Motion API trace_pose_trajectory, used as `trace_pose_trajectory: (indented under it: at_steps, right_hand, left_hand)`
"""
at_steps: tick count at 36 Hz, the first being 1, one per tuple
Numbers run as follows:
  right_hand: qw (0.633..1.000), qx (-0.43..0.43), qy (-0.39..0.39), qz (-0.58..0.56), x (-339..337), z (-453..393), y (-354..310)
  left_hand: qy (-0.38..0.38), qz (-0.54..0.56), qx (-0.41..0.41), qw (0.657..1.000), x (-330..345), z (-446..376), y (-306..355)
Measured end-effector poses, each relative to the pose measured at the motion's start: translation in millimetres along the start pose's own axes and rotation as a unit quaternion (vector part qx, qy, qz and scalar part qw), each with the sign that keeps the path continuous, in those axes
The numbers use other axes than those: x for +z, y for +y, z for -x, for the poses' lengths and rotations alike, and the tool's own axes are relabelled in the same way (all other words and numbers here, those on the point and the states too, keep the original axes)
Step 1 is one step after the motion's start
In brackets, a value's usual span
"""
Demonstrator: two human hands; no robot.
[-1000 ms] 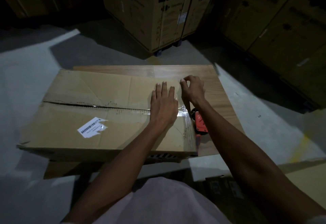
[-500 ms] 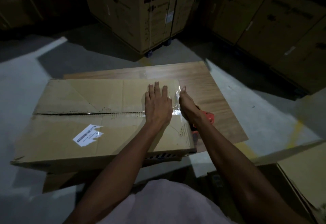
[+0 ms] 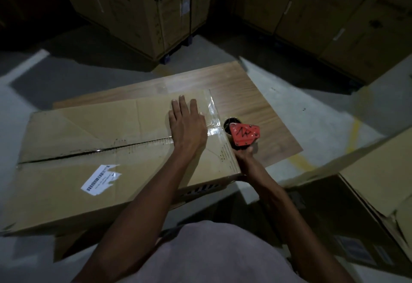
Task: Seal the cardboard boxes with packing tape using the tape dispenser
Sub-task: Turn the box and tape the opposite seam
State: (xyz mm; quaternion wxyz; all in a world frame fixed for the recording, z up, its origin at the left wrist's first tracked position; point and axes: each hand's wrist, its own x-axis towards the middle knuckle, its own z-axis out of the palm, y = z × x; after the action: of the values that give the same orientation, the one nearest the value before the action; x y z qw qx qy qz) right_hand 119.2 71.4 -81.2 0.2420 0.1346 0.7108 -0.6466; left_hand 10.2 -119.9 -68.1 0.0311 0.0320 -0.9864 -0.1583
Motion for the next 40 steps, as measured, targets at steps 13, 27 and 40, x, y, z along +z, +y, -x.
trace_pose_trajectory:
  at_steps: [13,27,40]
  right_hand:
    - [0.976,-0.085,0.172,-0.106,5.6,41.8,33.8]
    - [0.962,-0.02,0.134,-0.238,13.5,29.7,41.3]
    - [0.952,-0.003,0.131,-0.277,11.2,29.0,35.8]
  left_hand:
    - [-0.001,0.01,0.005,1.0,3.5,-0.8,-2.1]
    - [-0.001,0.005,0.013,1.0,5.6,0.2,-5.4]
    - [-0.003,0.014,0.012,1.0,8.5,0.5,-6.7]
